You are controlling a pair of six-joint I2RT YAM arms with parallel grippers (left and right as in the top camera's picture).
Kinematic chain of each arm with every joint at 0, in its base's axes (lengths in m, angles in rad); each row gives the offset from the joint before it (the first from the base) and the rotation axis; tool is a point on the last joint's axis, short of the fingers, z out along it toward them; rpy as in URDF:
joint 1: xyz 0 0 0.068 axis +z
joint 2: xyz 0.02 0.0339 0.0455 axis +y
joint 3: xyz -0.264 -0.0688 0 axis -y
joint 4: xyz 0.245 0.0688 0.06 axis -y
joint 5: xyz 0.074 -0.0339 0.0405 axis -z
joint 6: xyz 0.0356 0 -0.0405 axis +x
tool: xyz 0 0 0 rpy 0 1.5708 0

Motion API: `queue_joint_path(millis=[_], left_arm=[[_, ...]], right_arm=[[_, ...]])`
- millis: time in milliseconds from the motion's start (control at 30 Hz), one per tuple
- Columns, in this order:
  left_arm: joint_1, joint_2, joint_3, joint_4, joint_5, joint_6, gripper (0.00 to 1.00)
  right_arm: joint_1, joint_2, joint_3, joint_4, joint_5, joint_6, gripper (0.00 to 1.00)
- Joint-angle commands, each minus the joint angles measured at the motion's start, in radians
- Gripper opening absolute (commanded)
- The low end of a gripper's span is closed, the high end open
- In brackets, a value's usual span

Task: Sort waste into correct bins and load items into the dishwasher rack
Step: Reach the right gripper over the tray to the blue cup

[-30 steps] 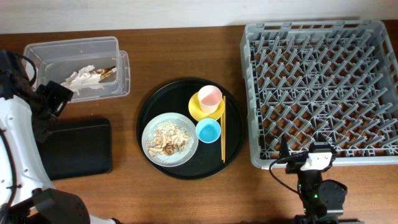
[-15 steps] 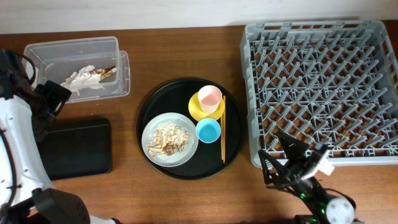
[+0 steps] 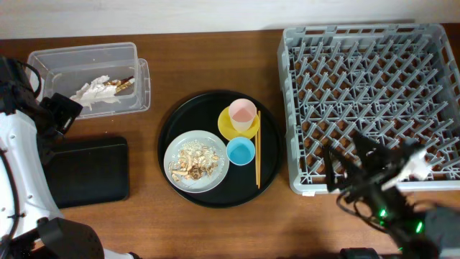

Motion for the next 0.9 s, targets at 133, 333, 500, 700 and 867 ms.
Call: queue_joint_path(millis=[133, 333, 500, 700, 867], left_arm=[[0.006, -0.017, 0.004, 0.002, -0.01, -0.01, 0.99], [0.006, -0.017, 0.004, 0.001, -0.01, -0.01, 0.99], [0.006, -0.017, 0.004, 0.002, -0.01, -0.01, 0.99], [0.006, -0.018, 0.004, 0.001, -0.01, -0.01, 0.99], [0.006, -0.018, 0.004, 0.001, -0.01, -0.01, 0.99]], right_arm=[[0.105, 0.481, 0.603, -0.542, 0.018, -0.334, 0.98], [0.439, 0.695, 0.751, -0.659, 0.263, -0.307, 0.98], [0.644, 0.871, 0.752, -0.668, 0.373, -0.236, 0.98], [0.737, 1.082, 0.752, -0.771, 0.322, -0.152, 0.99], [0.754, 1.167, 0.752, -0.698, 0.195, -0.151, 0.98]])
